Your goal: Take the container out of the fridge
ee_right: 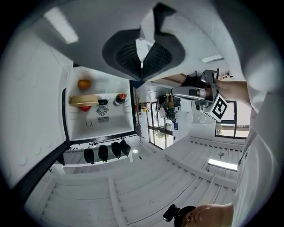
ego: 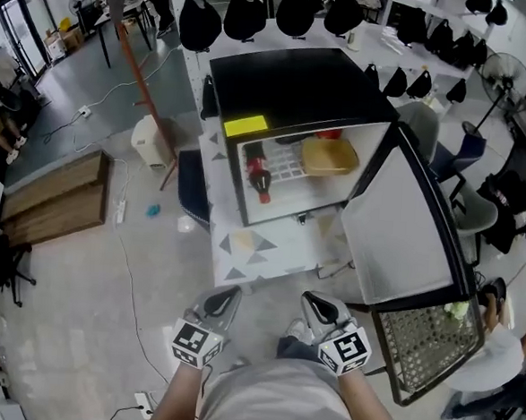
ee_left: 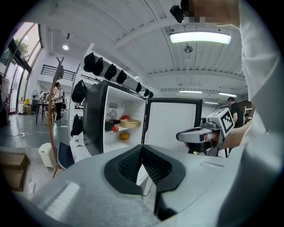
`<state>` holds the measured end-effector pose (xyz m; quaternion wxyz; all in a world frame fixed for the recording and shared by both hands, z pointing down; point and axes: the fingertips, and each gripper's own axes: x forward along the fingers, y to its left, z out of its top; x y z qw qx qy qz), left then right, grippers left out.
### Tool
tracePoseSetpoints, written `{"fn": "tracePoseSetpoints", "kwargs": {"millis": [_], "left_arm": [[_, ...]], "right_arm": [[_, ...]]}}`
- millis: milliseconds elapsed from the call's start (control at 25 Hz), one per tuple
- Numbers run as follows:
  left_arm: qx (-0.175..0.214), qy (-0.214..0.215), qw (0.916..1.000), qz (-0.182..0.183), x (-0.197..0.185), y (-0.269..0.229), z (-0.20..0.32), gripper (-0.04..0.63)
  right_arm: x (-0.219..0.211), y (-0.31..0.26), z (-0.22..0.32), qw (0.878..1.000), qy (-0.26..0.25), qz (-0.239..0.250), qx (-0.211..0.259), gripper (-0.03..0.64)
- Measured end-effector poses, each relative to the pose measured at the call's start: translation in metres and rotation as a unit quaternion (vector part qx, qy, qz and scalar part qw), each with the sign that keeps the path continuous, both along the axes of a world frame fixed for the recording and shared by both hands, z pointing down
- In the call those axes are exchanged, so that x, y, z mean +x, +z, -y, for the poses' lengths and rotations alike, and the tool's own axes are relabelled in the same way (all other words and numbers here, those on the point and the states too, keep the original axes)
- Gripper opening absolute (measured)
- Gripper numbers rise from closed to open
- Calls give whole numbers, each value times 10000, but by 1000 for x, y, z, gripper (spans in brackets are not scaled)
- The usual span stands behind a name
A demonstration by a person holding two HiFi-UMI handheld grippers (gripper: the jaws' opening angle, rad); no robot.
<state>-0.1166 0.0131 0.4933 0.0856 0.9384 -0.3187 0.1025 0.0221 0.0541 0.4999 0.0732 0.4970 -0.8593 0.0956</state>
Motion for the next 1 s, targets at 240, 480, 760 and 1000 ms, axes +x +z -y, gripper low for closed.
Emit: {"fn": "tracePoseSetpoints", "kwargs": {"millis": [240, 480, 760, 1000], "left_arm": [[33, -127, 9999, 65, 59, -4, 33, 8], [-14, -321, 9993, 212, 98, 0, 43, 8], [-88, -485, 9979, 424, 105, 6, 50, 8], [-182, -627, 9971, 383, 92, 11, 71, 8]], "right_arm": [[56, -6, 36, 9999, -100, -93, 97, 12], [91, -1, 58, 9994, -273, -185, 145, 12], [111, 2, 86, 9993, -296, -189, 110, 12], [111, 4, 117, 9990, -281, -339, 39, 12]]}}
